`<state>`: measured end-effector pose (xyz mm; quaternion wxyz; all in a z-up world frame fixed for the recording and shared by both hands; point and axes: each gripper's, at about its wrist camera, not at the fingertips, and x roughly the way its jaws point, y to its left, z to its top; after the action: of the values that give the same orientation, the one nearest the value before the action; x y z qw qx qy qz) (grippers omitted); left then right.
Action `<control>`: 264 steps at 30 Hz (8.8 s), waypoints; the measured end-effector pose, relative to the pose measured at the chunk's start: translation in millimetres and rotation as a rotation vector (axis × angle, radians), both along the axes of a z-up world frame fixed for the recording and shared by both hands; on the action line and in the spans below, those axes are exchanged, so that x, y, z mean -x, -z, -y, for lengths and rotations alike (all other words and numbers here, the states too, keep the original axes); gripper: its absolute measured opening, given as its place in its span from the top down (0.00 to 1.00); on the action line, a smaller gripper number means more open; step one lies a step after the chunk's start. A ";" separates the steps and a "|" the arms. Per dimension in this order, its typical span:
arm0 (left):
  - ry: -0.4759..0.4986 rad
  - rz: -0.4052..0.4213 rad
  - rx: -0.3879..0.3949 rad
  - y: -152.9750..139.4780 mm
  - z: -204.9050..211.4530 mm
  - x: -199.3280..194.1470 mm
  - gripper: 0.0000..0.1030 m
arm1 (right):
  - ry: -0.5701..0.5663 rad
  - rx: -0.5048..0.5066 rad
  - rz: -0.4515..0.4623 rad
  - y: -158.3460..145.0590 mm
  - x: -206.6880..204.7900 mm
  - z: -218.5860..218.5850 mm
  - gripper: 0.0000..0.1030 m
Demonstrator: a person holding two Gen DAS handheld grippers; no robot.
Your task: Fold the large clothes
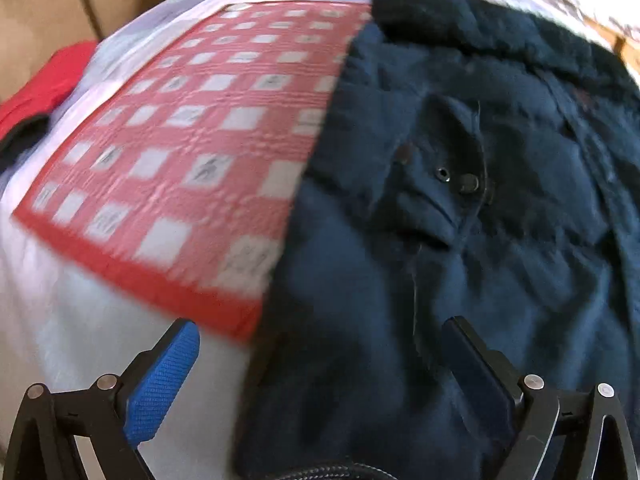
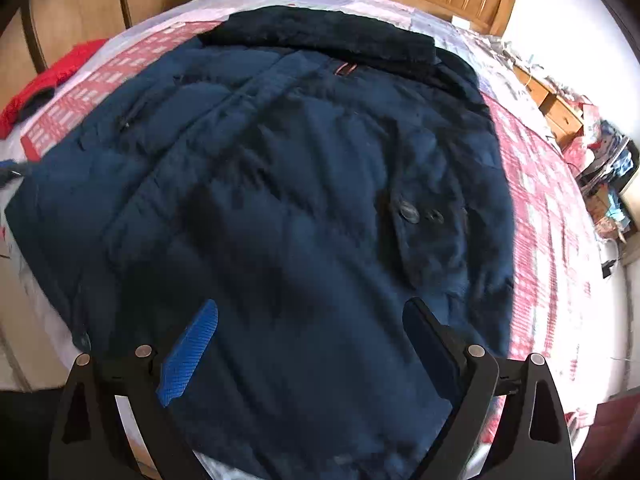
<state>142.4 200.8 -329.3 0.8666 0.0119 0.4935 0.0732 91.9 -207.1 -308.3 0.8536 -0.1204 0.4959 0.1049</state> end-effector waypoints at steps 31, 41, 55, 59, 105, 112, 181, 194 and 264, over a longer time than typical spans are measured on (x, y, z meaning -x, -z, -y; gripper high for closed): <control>0.023 0.136 -0.054 -31.2 45.6 -248.1 0.01 | 0.034 0.035 0.083 28.2 -135.3 11.2 0.07; 0.121 0.076 -0.273 4.5 70.4 -361.8 0.01 | 0.060 -0.042 0.108 43.0 -134.0 25.5 0.03; -0.076 -0.018 -0.311 31.7 10.6 -402.4 0.00 | 0.070 -0.080 0.114 48.3 -135.6 32.0 0.00; -0.106 0.025 -0.246 20.4 12.3 -388.1 0.08 | 0.064 -0.076 0.111 46.6 -136.1 31.7 0.00; 0.030 -0.117 -0.015 11.3 -6.7 75.5 0.07 | 0.362 0.141 -0.021 13.5 100.2 134.5 0.00; 0.059 -0.206 -0.065 28.7 -5.2 101.2 0.07 | 0.335 0.167 -0.083 28.3 126.4 116.4 0.00; 0.128 0.028 0.066 -124.1 -40.5 46.8 0.87 | 0.437 -0.199 0.099 -128.0 68.6 169.8 0.83; 0.150 -0.166 0.073 -183.3 -36.0 85.7 0.87 | 0.360 -0.143 -0.033 -240.2 118.0 172.3 0.83; 0.315 0.111 0.318 -113.4 58.9 -280.4 0.09 | -0.071 -0.024 0.050 -43.7 -261.7 -15.3 0.17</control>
<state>422.9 142.0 -215.9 0.8841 -0.0518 0.4424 -0.1413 353.5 -191.9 -264.6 0.8629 -0.1303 0.4684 0.1379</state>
